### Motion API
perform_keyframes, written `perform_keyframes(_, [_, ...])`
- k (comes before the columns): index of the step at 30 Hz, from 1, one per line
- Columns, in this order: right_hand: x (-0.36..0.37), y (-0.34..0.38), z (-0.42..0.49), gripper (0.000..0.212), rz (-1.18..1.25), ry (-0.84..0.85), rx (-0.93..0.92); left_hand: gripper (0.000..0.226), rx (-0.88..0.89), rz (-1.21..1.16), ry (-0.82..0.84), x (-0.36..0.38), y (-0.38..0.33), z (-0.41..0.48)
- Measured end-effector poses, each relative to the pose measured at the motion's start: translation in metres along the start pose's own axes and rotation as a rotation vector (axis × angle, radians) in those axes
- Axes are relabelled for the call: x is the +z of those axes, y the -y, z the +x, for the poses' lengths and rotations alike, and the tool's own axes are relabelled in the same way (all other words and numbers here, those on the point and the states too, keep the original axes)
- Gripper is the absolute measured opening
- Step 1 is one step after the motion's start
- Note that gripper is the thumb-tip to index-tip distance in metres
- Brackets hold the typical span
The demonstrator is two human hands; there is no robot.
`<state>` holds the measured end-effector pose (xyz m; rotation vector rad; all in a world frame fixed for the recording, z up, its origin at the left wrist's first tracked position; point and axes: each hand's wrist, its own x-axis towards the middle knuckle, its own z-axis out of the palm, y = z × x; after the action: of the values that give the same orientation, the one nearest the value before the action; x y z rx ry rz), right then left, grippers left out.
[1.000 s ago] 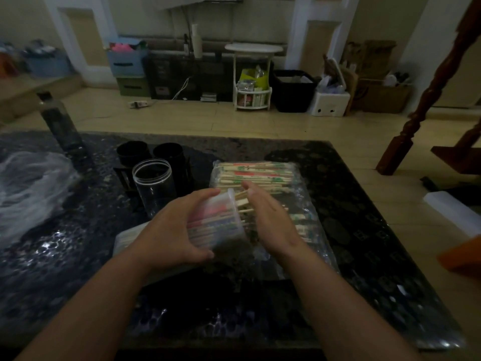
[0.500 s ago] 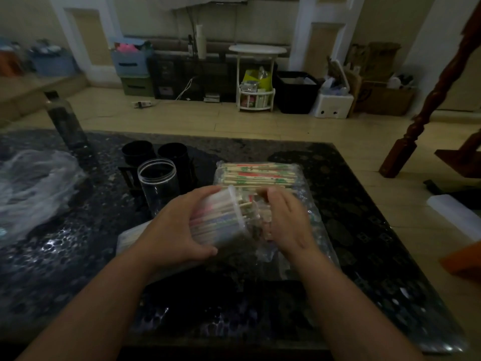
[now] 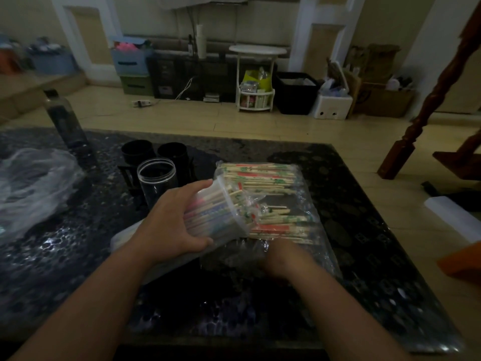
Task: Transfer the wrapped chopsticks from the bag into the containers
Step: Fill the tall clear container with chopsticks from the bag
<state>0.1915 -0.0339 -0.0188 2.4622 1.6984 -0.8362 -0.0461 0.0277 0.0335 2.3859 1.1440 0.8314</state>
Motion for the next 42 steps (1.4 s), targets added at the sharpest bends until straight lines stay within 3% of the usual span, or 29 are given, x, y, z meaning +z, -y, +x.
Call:
perform_keyframes(5, [0.022, -0.002, 0.013, 0.054, 0.032, -0.011, 0.049, 0.1, -0.001, -0.008, -0.019, -0.002, 0.003, 0.001])
perform_keyframes(9, [0.024, 0.006, 0.016, 0.065, 0.317, -0.164, -0.099, 0.1, 0.002, -0.015, -0.022, -0.002, 0.004, 0.001])
perform_keyframes(13, [0.023, 0.002, 0.017, 0.034, 0.019, -0.37, -0.157, 0.102, 0.008, -0.017, -0.019, -0.001, 0.004, 0.002])
perform_keyframes(18, [0.017, -0.01, 0.022, 0.044, -0.127, -0.287, -0.145, 0.102, 0.022, -0.031, -0.025, -0.002, 0.004, 0.003])
perform_keyframes(26, [0.014, -0.013, 0.024, 0.045, -0.12, -0.243, -0.154, 0.101, 0.026, -0.075, -0.027, -0.003, 0.003, 0.004])
perform_keyframes(35, [0.019, -0.013, 0.022, 0.04, -0.079, -0.393, -0.2, 0.099, 0.027, -0.071, -0.032, -0.003, 0.004, 0.005])
perform_keyframes(39, [0.021, -0.014, 0.026, 0.054, -0.095, -0.279, -0.197, 0.1, 0.034, -0.078, -0.036, -0.004, 0.004, 0.005])
perform_keyframes(42, [0.02, -0.014, 0.027, 0.052, -0.113, -0.253, -0.182, 0.1, 0.031, -0.078, -0.026, -0.004, 0.004, 0.005])
